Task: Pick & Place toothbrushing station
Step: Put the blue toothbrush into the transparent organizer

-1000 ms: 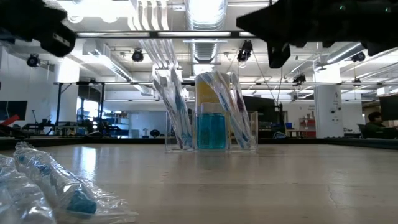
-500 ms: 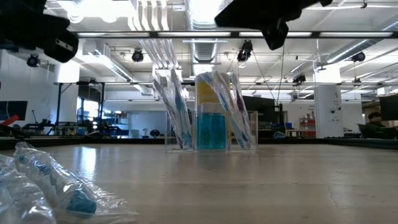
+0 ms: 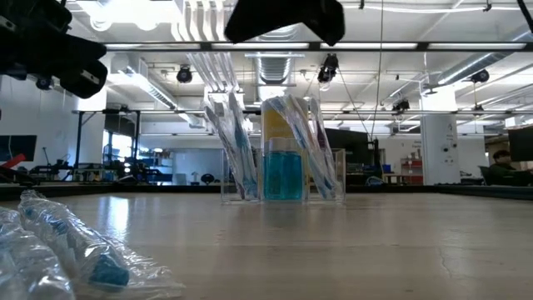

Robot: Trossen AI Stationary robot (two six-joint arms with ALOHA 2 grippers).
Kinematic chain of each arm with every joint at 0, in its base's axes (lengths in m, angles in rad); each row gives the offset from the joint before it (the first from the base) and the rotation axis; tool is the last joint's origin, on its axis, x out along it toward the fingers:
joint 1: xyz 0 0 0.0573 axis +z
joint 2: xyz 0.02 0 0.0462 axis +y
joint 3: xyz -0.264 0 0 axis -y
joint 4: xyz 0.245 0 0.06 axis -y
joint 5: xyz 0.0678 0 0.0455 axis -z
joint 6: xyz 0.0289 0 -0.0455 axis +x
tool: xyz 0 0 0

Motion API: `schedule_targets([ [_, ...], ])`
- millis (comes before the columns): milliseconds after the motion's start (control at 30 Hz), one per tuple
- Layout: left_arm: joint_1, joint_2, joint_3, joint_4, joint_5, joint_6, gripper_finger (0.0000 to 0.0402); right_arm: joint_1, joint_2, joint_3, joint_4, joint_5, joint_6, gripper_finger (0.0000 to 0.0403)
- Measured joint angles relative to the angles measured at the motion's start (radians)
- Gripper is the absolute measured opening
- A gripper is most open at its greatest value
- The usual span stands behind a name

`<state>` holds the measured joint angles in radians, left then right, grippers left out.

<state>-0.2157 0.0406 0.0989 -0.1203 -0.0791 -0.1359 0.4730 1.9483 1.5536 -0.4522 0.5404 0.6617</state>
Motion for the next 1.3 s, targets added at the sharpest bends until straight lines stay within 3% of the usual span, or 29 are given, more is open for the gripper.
schedule_targets([
  [267, -0.001, 0.001, -0.004, -0.013, 0.016, -0.029, 0.0009, -0.002, 0.177, 0.205, -0.083, -0.040, 0.019, 0.0031],
  [467, -0.002, 0.001, -0.004, -0.011, 0.015, -0.030, 0.0009, -0.028, 0.316, 0.367, -0.090, -0.267, 0.071, 0.0094],
  [633, -0.001, 0.001, -0.003, -0.010, 0.015, -0.119, 0.0010, -0.047, 0.451, 0.544, -0.121, -0.301, 0.169, 0.0135],
  [867, -0.001, 0.001, -0.004, -0.025, 0.035, -0.153, 0.0010, -0.076, 0.581, 0.798, -0.452, -0.279, 0.178, 0.0176],
  [1300, -0.001, 0.001, -0.004, -0.022, 0.035, -0.180, 0.0010, -0.087, 0.590, 0.743, -0.372, -0.367, 0.181, 0.0201],
])
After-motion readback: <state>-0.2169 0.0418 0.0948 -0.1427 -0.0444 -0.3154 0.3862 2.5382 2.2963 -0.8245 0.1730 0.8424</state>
